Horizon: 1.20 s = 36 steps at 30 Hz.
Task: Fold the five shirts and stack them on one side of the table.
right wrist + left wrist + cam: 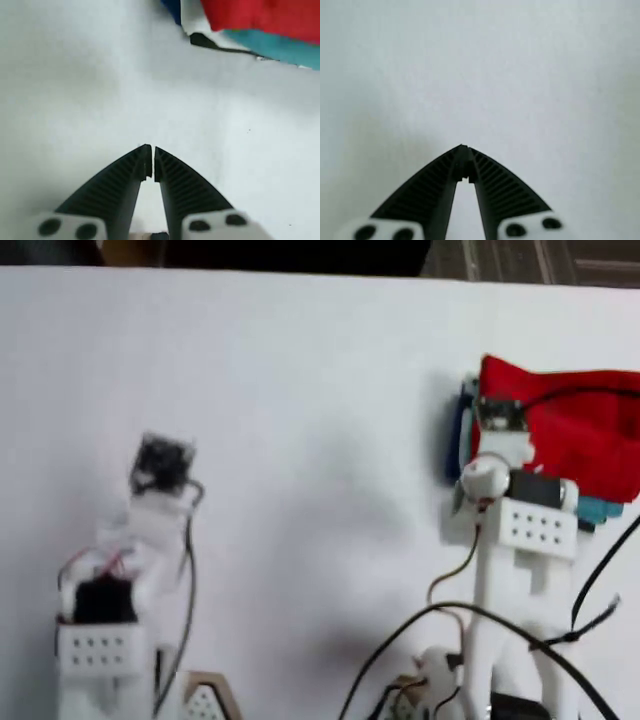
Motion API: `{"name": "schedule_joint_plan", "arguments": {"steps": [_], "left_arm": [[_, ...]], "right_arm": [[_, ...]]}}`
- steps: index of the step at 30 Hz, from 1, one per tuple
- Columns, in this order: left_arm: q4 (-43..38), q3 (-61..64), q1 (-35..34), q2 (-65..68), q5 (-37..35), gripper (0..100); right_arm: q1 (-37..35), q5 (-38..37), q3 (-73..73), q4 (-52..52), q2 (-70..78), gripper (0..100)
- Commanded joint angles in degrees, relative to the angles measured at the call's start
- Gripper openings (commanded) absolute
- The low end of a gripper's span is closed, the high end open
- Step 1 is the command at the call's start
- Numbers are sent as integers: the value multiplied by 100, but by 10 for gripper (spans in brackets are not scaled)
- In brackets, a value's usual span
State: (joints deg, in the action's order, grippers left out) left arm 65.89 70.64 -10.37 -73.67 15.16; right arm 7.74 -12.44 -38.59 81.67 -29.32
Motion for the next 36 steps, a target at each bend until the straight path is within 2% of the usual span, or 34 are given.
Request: {"name": "schedule_joint_plan", "arguments": {"steps": [1,4,7,11,18,20,23,25,27,31,34,36], "left_arm": [[202,620,97,-1152,-53,30],[237,1200,123,-2154,-53,30],[237,1895,114,-3077,-53,30],[229,2308,114,-3051,-53,30],[229,2352,114,-3068,-79,30],[202,2360,105,-3068,-571,30],[202,2484,88,-3068,-1908,30],[176,2642,88,-3068,-2084,31],[193,2642,88,-3068,-1934,31],[167,2642,88,-3068,-1925,31],[185,2642,114,-3068,-1934,31],[193,2642,123,-3068,-1925,31]], "right_arm": [[57,-1020,-325,31,-233,20],[57,-1688,-668,40,-233,20],[66,-1459,-721,40,-233,20],[4,-993,-633,-110,-233,22],[-796,-932,-853,-743,-198,21],[-1103,-932,-985,-796,-233,20],[-1525,-932,-1204,-831,-233,23],[-1684,-897,-1354,-831,-233,23],[-1684,-431,-1451,-892,-233,23],[-1675,1064,-1336,-963,-233,23],[-1684,2207,-1046,-1314,-233,23],[-1771,2655,-1037,-1719,-180,23]]}}
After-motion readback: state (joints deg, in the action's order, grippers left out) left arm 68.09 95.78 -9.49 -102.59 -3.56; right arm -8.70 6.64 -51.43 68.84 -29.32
